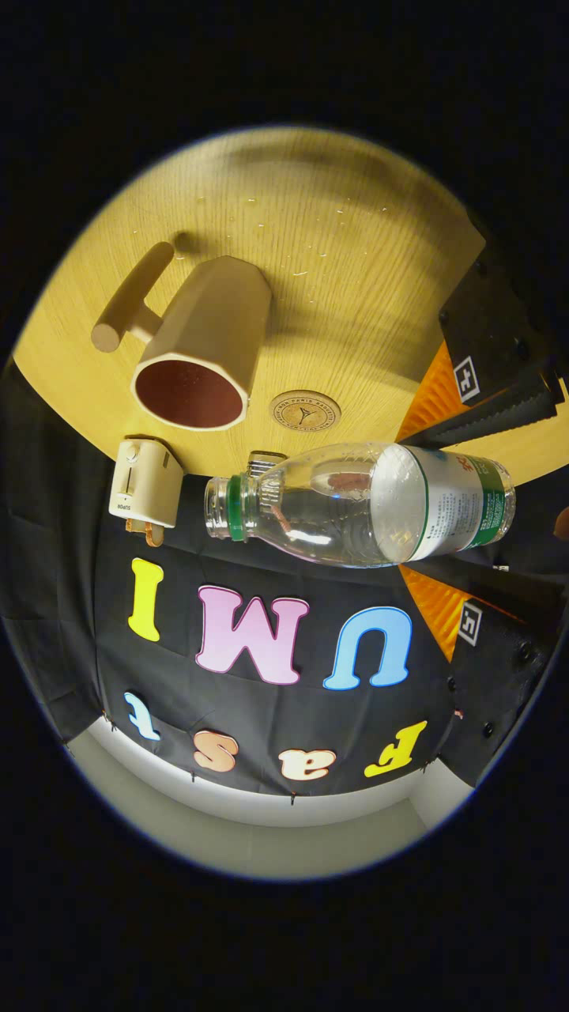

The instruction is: Take the bottle from table, then pour the juice into the cup, finally place the bottle on the coaster

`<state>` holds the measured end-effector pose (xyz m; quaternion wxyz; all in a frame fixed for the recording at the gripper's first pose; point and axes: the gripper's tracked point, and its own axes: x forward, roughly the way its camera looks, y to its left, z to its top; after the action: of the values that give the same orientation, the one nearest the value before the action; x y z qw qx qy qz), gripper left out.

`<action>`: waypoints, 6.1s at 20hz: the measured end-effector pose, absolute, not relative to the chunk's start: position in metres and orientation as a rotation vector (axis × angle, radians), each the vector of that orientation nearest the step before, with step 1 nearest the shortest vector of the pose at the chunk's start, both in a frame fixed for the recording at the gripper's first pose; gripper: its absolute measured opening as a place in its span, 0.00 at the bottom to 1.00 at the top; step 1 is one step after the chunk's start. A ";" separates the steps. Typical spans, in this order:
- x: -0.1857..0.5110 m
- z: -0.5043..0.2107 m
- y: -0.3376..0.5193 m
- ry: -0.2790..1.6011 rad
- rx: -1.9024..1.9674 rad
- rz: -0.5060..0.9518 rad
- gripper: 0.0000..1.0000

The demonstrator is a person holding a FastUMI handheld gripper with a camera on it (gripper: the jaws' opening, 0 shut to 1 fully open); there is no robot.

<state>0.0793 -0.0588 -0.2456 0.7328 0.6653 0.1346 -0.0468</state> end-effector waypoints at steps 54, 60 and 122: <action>0.100 -0.223 -0.076 0.236 1.923 -0.143 0.76; 0.103 -0.219 -0.076 0.226 1.963 -0.137 0.75; 0.116 -0.171 -0.106 0.049 1.946 -0.131 0.75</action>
<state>0.1160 -0.1065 -0.1715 0.5606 0.8260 0.0207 -0.0554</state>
